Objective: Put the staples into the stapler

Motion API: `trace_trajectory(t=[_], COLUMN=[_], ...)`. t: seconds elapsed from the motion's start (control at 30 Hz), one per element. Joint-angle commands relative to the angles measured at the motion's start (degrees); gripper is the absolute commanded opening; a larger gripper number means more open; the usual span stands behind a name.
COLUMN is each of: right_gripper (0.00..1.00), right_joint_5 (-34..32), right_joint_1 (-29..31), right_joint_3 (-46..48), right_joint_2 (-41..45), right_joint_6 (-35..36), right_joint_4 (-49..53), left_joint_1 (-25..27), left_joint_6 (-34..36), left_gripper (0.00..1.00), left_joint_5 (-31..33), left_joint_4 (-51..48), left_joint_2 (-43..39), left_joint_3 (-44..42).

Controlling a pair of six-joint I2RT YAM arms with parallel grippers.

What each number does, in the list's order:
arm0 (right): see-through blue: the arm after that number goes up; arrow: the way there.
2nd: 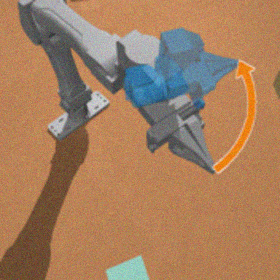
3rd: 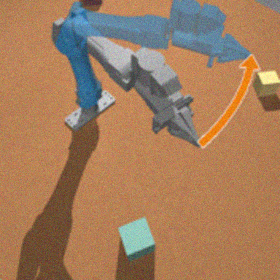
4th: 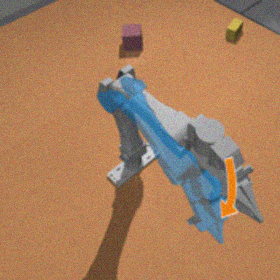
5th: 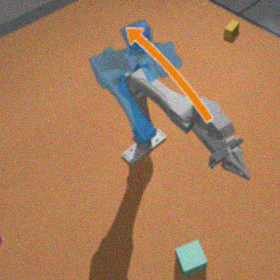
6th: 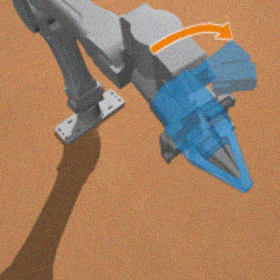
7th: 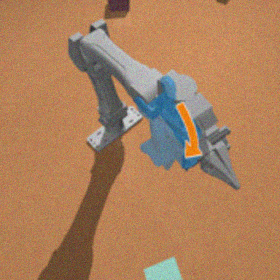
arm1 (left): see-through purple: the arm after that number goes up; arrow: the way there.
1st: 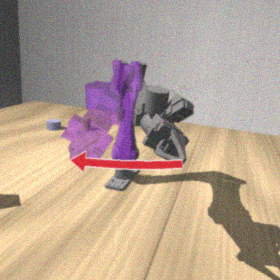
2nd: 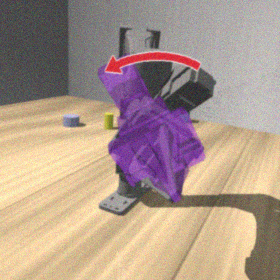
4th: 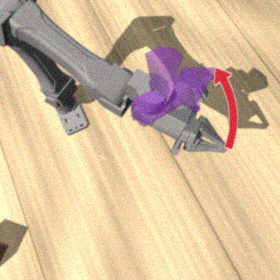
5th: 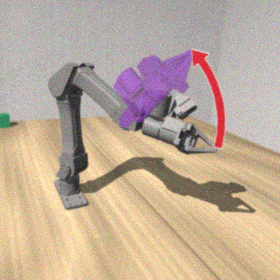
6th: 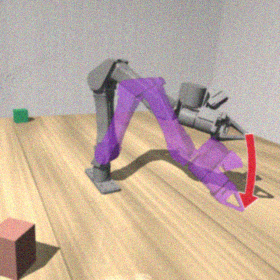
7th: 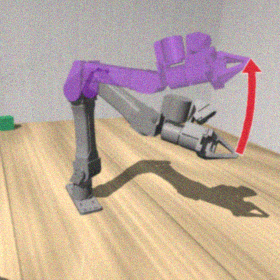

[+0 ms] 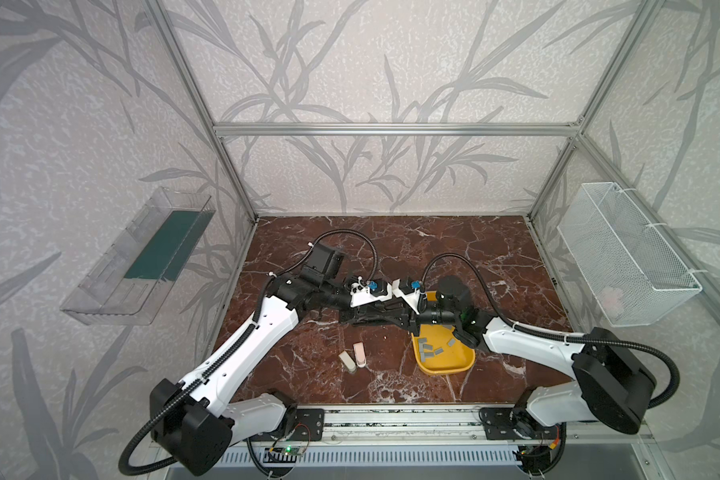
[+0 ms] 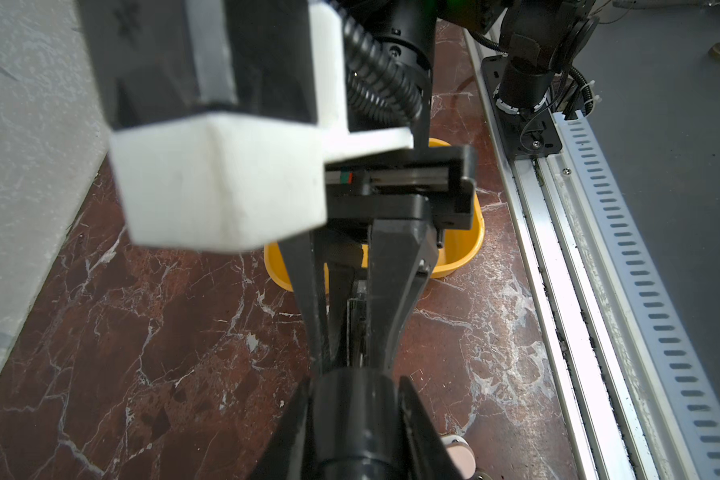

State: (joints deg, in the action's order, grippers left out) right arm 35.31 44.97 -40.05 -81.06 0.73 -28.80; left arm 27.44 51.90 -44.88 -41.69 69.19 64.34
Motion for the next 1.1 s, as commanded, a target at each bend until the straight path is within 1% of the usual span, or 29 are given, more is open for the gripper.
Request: trace_trajectory(t=[0.0, 0.07, 0.23, 0.37, 0.5, 0.67, 0.77, 0.87, 0.97, 1.07], right_gripper=[0.28, 0.3, 0.33, 0.38, 0.38, 0.37, 0.32, 0.22, 0.14, 0.09], right_joint_5=[-1.42, -1.72, -2.15, -1.99, -2.39, -3.63, -4.43, -5.16, -5.55, -5.56], right_joint_1=[1.52, 1.53, 1.86, 2.17, 2.46, 3.26, 3.89, 4.16, 4.14, 4.16], right_joint_3=[-1.51, -1.61, -1.59, -2.04, -2.16, -2.34, -2.8, -2.89, -2.15, -1.18], right_joint_2=[-0.49, -0.59, -0.69, -0.59, -0.33, -0.42, -0.67, -0.69, -0.18, 0.02], right_joint_6=[4.58, 5.35, 7.03, 8.09, 8.74, 9.9, 10.85, 11.65, 11.59, 11.34], right_joint_4=[7.33, 7.92, 8.88, 9.94, 10.62, 11.81, 12.75, 12.93, 11.57, 9.99], left_joint_1=[-2.1, -3.16, -3.93, -5.0, -6.61, -6.79, -7.28, -8.59, -9.48, -9.77], left_joint_6=[1.64, 1.54, 2.8, 3.5, 2.86, 3.03, 3.21, 2.31, 1.8, 0.76], left_gripper=[0.0, 0.0, 0.0, 0.0, 0.0, 0.0, 0.0, 0.0, 0.0, 0.0], left_joint_5=[-5.0, -5.91, -6.37, -7.98, -9.49, -10.37, -11.03, -12.49, -13.39, -14.08], left_joint_4=[5.92, 6.11, 5.85, 5.23, 6.36, 7.07, 6.72, 7.9, 8.38, 10.22], left_joint_2=[-2.33, -2.56, -4.12, -4.53, -5.19, -6.51, -6.59, -6.7, -6.76, -7.52], left_joint_3=[1.23, 1.19, 0.23, 0.6, 0.18, -0.86, -0.49, -0.61, -0.77, -1.89])
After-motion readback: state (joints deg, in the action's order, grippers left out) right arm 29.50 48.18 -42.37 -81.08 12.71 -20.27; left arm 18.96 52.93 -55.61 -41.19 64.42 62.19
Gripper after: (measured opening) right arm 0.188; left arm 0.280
